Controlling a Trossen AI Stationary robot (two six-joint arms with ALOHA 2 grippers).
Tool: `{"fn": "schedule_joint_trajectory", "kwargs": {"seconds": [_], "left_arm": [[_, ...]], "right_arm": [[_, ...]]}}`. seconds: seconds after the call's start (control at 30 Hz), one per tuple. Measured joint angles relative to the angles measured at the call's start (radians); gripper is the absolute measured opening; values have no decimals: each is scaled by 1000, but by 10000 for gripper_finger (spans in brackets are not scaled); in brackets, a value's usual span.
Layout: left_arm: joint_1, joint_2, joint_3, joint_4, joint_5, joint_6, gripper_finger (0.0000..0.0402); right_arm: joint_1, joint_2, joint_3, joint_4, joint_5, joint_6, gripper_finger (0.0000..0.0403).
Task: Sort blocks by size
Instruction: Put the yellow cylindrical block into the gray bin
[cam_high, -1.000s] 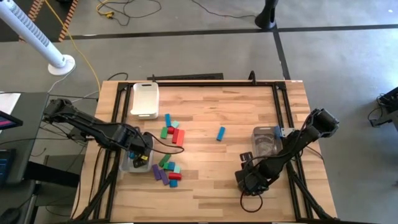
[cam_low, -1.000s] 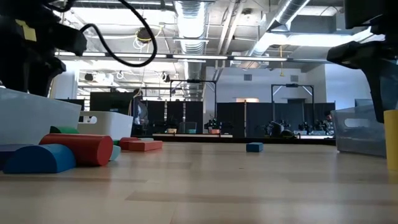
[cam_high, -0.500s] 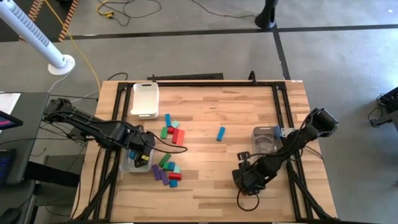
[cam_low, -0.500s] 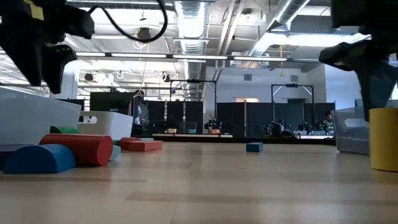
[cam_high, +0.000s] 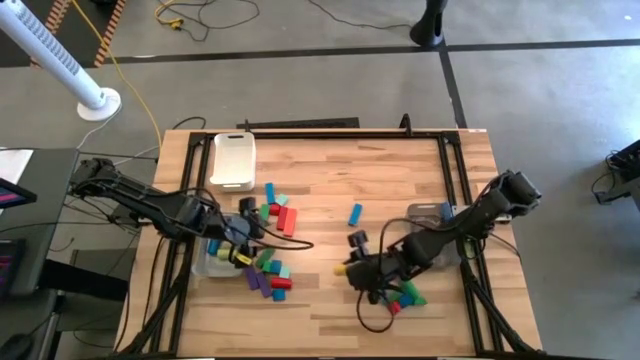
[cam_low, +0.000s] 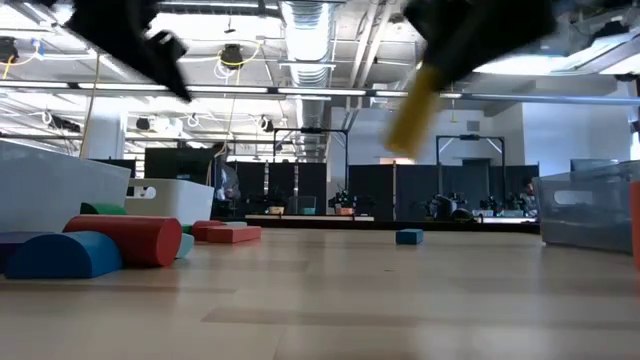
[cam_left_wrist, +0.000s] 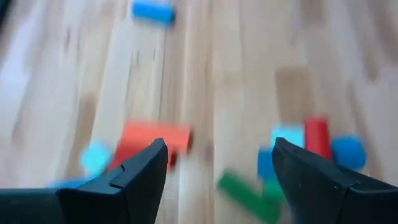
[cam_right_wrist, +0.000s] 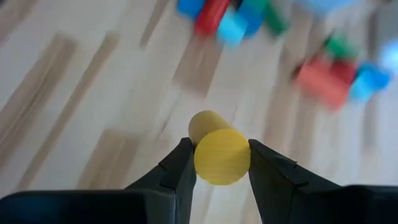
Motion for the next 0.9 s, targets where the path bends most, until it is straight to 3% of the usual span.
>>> {"fn": "schedule_joint_trajectory", "kwargs": {"seconds": [0.13, 0.33, 0.77, 0.9], "left_arm": [[5, 0, 0, 177, 4, 93, 277], [57, 7, 0, 322, 102, 133, 277], [180, 129, -2, 437, 377, 87, 277], [202, 161, -2, 491, 412, 88, 277]], "right_arm": [[-41, -1, 19, 144, 6, -167, 154], [-85, -1, 21, 300, 17, -326, 154], [-167, -1, 21, 390, 51, -416, 154], [-181, -1, 21, 386, 49, -419, 154]]}}
